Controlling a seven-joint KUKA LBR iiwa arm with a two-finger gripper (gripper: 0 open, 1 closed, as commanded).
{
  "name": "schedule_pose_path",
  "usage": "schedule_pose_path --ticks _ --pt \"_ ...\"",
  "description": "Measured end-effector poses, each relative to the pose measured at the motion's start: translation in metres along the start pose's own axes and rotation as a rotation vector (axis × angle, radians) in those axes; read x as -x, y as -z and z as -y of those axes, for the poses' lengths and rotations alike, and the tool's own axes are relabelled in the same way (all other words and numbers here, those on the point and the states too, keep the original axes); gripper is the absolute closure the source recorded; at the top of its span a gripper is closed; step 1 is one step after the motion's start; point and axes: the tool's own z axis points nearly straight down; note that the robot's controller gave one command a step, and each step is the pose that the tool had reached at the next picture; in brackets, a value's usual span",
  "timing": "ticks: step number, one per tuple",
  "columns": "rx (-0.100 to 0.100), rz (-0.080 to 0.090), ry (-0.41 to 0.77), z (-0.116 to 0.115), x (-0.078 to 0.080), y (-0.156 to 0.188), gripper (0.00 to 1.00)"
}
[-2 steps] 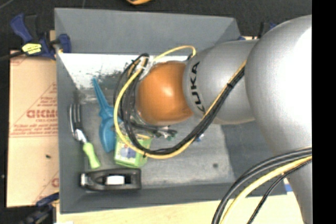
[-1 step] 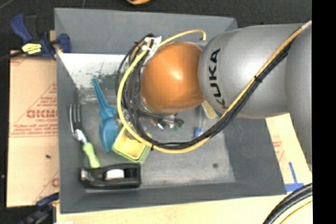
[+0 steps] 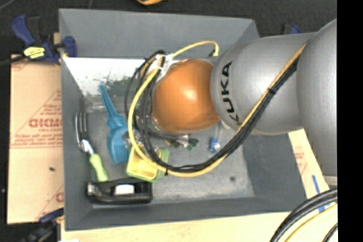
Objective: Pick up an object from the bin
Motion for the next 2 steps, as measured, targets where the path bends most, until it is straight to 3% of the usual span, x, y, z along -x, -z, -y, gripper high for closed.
schedule_pose_path --ticks 1,2 --pt "-0.002 0.004 -0.035 -0.002 -0.011 -0.014 1.00" --pt "-0.010 0.023 -0.136 -0.005 -0.035 -0.040 1.00"
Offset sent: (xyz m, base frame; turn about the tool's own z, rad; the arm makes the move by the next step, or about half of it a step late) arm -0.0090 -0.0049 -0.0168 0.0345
